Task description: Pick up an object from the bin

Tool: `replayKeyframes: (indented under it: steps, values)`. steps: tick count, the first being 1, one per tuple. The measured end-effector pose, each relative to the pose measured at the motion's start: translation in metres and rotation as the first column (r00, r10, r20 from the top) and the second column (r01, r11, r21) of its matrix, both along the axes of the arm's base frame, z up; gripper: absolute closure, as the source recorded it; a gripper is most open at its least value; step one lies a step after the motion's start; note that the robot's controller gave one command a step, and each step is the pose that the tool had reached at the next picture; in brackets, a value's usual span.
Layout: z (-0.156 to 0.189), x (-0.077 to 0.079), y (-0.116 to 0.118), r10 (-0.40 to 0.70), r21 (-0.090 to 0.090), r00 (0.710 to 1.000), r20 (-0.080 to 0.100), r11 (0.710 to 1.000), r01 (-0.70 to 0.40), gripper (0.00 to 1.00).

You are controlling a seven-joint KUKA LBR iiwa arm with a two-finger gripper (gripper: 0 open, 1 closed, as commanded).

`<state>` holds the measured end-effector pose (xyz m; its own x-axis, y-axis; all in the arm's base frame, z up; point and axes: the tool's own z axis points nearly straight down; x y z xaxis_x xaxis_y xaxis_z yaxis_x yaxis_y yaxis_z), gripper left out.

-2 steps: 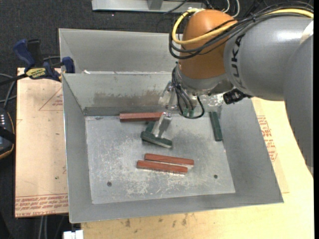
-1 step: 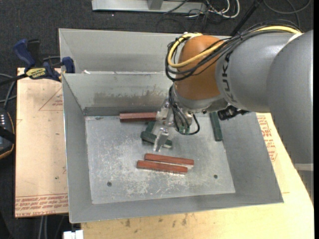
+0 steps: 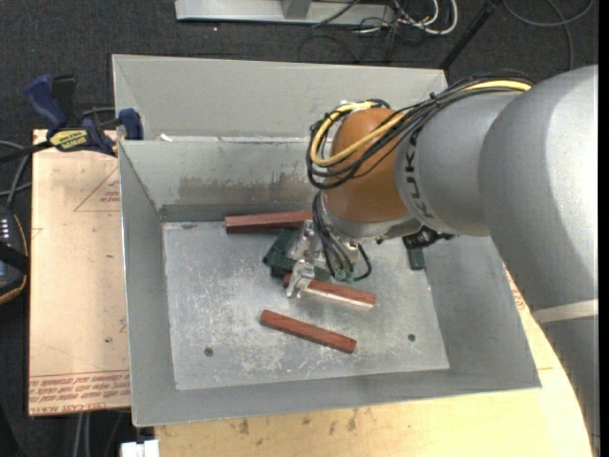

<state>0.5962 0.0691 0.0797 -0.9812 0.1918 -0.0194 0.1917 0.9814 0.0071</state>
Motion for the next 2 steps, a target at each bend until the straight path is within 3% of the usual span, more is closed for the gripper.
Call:
replayKeyframes:
  steps: [1, 2]
  values:
    - [0.000, 0.000, 0.000, 0.000, 0.000, 1.000, 0.000, 1.000, 0.000, 1.00]
    - [0.031, -0.007, 0.003, 0.033, -0.004, 0.999, -0.024, 0.999, -0.033, 1.00]
